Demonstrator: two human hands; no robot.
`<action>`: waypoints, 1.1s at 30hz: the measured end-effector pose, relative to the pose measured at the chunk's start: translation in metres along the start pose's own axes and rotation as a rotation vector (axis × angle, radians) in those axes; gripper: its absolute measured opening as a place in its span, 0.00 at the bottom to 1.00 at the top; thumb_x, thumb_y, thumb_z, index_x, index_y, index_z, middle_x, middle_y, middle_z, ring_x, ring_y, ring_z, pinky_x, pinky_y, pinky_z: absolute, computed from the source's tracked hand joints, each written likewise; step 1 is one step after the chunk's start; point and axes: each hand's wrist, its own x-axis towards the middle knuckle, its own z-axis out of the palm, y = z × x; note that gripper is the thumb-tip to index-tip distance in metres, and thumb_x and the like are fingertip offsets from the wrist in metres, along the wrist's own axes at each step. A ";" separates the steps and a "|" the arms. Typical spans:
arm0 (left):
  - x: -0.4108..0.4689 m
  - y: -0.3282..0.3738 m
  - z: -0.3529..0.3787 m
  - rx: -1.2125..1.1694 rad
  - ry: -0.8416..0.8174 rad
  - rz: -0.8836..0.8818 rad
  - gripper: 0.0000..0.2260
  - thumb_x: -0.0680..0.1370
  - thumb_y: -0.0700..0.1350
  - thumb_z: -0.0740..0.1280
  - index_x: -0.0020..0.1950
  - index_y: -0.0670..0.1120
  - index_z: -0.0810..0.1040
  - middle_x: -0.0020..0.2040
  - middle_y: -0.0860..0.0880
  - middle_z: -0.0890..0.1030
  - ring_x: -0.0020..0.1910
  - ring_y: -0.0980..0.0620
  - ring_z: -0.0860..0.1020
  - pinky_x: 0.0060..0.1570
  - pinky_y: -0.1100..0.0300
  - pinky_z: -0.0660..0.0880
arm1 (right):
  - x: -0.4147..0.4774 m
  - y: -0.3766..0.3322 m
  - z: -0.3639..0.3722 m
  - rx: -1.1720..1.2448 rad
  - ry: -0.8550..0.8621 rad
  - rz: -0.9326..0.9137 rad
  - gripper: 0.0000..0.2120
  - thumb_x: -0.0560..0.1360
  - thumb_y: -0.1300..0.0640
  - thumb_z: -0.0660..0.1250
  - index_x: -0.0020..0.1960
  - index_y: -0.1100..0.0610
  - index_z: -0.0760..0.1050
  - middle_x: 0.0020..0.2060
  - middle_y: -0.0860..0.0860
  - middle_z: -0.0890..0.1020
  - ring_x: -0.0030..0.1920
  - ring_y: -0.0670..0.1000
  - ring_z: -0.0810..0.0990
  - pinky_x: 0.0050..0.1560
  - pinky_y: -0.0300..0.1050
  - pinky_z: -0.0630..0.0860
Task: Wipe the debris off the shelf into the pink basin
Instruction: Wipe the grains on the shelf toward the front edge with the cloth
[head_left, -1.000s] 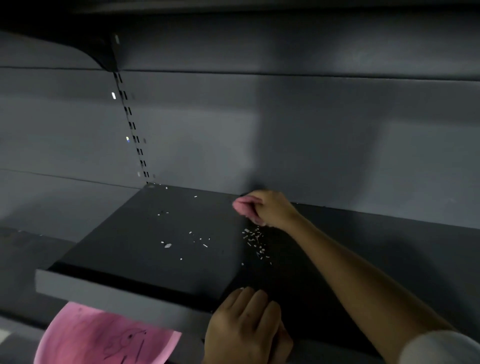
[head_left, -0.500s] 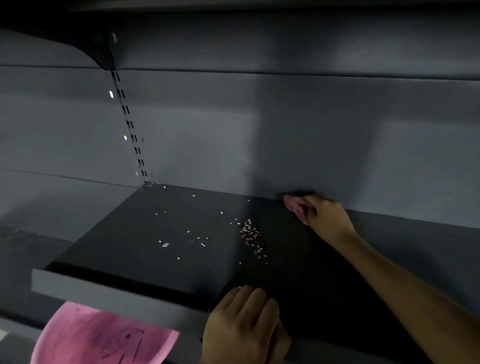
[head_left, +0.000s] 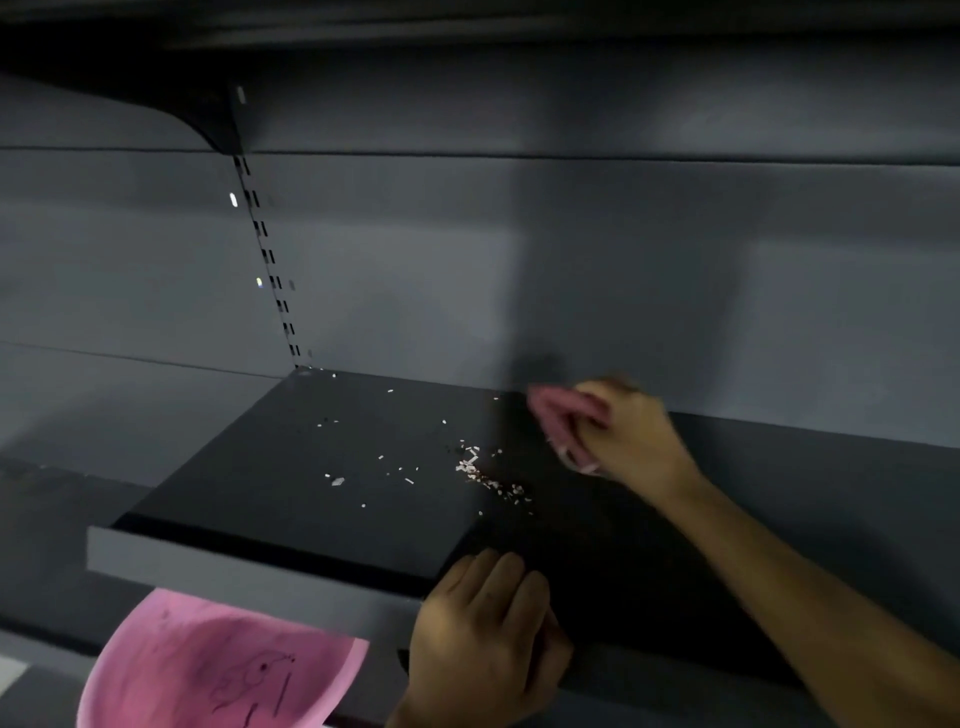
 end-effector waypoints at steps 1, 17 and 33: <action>0.001 0.000 0.000 0.006 0.004 -0.005 0.09 0.67 0.41 0.64 0.28 0.43 0.69 0.27 0.46 0.67 0.27 0.46 0.64 0.27 0.55 0.62 | -0.008 0.007 -0.019 -0.016 0.012 0.015 0.08 0.69 0.66 0.66 0.37 0.55 0.79 0.32 0.47 0.79 0.33 0.45 0.77 0.37 0.34 0.70; -0.003 0.006 -0.001 -0.007 -0.005 -0.086 0.09 0.69 0.41 0.63 0.29 0.44 0.67 0.29 0.46 0.68 0.28 0.47 0.65 0.30 0.57 0.59 | -0.097 -0.023 -0.018 -0.285 -0.325 0.058 0.20 0.70 0.61 0.63 0.62 0.58 0.73 0.61 0.53 0.75 0.57 0.56 0.73 0.62 0.47 0.70; -0.018 -0.091 -0.093 -0.163 -0.262 -0.081 0.07 0.70 0.45 0.60 0.33 0.44 0.73 0.34 0.48 0.75 0.34 0.47 0.74 0.35 0.56 0.71 | -0.070 -0.046 -0.026 -0.114 -0.079 0.431 0.19 0.66 0.73 0.66 0.53 0.59 0.79 0.45 0.54 0.79 0.48 0.59 0.80 0.49 0.35 0.66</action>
